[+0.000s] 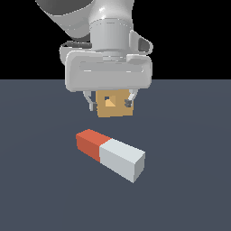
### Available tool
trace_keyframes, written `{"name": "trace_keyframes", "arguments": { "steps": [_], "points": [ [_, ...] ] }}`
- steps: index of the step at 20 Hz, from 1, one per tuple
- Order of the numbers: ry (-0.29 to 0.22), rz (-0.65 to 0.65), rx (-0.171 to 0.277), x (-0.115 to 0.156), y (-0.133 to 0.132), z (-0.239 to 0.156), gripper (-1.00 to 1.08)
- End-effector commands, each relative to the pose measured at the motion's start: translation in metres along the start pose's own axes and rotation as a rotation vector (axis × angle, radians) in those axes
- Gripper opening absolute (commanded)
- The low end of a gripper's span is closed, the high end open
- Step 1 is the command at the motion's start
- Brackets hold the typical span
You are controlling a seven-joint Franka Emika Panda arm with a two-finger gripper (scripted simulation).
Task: Insert the peg into the horizontal hole in a box.
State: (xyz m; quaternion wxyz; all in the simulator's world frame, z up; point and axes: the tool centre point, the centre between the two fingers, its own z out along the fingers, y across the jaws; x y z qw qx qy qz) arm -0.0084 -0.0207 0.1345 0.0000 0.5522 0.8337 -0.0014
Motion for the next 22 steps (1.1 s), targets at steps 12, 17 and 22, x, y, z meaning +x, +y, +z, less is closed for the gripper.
{"name": "trace_keyframes", "arguments": {
  "steps": [12,17,22],
  "points": [
    [0.001,-0.306,-0.002,-0.039,-0.006,0.038,1.0],
    [0.001,-0.398,-0.003,-0.051,-0.005,0.049,1.0],
    [0.001,-0.461,-0.003,-0.059,-0.003,0.057,1.0]
  ]
}}
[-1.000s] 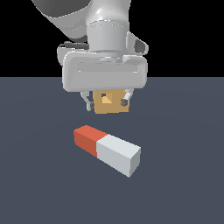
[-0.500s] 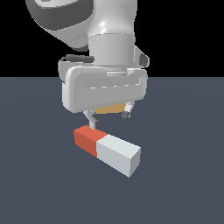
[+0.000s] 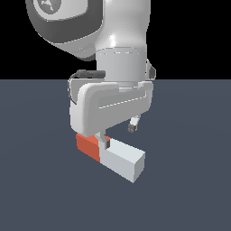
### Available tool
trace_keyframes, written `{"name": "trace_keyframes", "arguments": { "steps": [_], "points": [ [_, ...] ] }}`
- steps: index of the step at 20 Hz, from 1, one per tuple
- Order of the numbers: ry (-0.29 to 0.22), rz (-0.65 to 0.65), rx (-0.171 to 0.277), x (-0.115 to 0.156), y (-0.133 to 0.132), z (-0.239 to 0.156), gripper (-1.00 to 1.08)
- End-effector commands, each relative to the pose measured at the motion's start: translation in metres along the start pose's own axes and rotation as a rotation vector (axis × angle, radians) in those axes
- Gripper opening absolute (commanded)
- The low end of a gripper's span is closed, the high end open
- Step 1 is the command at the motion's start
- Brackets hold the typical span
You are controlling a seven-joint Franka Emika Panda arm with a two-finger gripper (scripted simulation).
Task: Insert the peg into the horizontal hole in a box.
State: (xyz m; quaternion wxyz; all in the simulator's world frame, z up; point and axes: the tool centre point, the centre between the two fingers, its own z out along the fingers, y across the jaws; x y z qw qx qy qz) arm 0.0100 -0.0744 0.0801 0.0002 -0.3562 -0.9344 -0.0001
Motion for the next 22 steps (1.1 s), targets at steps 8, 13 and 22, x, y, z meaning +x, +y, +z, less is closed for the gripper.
{"name": "trace_keyframes", "arguments": {
  "steps": [8,13,22],
  "points": [
    [0.0,-0.059,0.0,-0.008,0.0,0.007,1.0],
    [0.0,-0.055,0.0,-0.007,-0.001,0.013,1.0],
    [0.0,-0.059,0.0,-0.006,-0.001,0.053,1.0]
  ]
}}
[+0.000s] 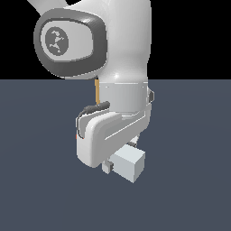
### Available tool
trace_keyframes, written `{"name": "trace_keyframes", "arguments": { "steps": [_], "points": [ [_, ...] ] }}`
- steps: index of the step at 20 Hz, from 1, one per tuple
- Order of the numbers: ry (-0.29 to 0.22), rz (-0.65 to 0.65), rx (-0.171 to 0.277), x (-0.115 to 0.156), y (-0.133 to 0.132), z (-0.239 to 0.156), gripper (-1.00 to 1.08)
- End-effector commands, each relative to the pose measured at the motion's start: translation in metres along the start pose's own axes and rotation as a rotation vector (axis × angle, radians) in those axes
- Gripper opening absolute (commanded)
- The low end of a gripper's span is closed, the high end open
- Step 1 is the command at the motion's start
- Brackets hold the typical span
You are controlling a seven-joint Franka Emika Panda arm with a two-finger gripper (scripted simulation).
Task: Insert the peg into the horizontal hole in a box.
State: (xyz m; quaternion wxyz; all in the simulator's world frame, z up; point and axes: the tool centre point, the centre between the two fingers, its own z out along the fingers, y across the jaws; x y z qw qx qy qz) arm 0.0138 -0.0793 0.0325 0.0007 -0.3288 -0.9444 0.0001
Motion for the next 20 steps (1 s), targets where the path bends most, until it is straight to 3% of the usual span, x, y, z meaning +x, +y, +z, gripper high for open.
{"name": "trace_keyframes", "arguments": {
  "steps": [1,4,5,20],
  "points": [
    [-0.001,-0.001,-0.001,-0.0006,0.0003,0.0074,1.0],
    [-0.001,-0.001,-0.001,-0.0014,0.0008,0.0092,1.0],
    [-0.001,-0.001,-0.001,-0.0014,0.0008,0.0092,-1.0],
    [0.0,0.012,-0.001,0.0026,0.0028,0.008,-1.0]
  ]
}}
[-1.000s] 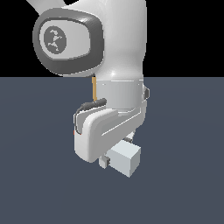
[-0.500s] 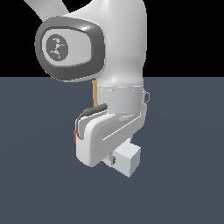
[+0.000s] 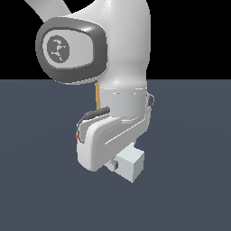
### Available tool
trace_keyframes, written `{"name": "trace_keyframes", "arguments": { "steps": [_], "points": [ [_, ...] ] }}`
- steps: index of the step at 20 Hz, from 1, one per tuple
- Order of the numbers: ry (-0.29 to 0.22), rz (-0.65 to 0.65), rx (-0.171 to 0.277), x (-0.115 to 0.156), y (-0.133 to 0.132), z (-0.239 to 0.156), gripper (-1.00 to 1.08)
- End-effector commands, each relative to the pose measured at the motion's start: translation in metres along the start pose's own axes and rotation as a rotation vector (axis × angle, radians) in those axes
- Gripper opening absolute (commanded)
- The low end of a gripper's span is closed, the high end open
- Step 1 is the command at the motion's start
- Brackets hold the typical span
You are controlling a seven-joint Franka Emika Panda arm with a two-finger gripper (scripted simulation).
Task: Insert the peg into the horizontal hole in a box.
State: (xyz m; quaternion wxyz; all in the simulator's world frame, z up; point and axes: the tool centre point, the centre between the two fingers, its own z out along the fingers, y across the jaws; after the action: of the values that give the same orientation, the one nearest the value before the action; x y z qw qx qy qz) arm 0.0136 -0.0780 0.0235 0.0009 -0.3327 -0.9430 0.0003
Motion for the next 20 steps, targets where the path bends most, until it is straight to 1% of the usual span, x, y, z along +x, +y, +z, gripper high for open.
{"name": "trace_keyframes", "arguments": {
  "steps": [1,6,11,20],
  "points": [
    [-0.001,0.009,-0.001,0.003,0.003,-0.001,-1.0],
    [-0.001,0.051,-0.001,0.014,0.009,-0.005,-1.0],
    [-0.001,0.117,-0.001,0.031,0.019,-0.011,-1.0],
    [-0.001,0.279,-0.002,0.07,0.05,-0.024,-1.0]
  ]
}}
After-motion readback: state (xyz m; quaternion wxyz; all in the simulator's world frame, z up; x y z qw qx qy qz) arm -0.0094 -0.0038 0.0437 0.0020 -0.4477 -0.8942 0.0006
